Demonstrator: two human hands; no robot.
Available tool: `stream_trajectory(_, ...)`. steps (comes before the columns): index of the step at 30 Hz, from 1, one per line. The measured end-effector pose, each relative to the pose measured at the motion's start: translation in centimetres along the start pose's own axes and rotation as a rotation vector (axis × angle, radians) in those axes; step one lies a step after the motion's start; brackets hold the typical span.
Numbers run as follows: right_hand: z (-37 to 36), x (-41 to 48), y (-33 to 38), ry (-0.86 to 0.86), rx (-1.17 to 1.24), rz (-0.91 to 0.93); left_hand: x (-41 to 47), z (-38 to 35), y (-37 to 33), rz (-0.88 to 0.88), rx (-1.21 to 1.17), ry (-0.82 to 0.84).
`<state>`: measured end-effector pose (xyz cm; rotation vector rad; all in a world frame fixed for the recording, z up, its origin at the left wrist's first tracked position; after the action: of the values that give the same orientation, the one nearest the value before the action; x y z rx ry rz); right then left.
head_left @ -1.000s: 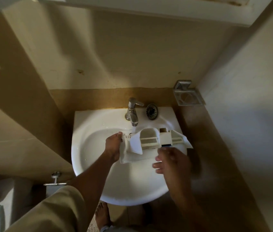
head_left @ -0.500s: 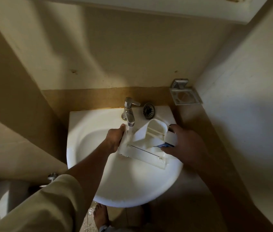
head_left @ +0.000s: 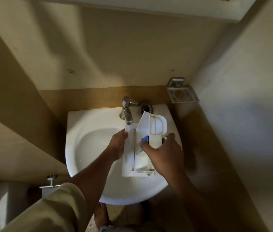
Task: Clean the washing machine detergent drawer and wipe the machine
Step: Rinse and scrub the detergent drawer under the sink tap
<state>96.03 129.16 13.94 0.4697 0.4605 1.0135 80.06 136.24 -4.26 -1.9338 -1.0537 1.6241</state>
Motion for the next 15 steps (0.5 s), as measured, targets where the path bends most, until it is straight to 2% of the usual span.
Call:
stream_trajectory(5,-1.0,0.0,-2.4,0.093,0.249,-0.117,-0.1,0.6,-1.8,-0.038,0.126,0.017)
stream_trajectory(7,-1.1,0.5,-4.3,0.114,0.376,-0.167,-0.7,1.0,-1.4,0.043,0.139,0.039)
stream_trajectory(10,-2.1,0.9,-6.7,0.235,0.618,-0.263,-1.8,2.0,-0.3,0.197,0.139,0.092)
stream_trajectory(15,-4.5,0.9,-10.0,0.442,0.817,-0.381,-3.6,2.8,0.7,0.302,0.016,0.17)
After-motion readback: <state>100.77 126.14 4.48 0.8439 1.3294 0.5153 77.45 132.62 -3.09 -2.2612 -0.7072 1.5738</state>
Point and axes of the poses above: each hand's wrist, its own x-axis towards the middle knuckle, its own z-axis out of the back of the hand, y = z × x, the point moved 9 cm from there along x, towards the middle knuckle, and after that the axes turned 7 degrees about -y, right-handed, at the moved point
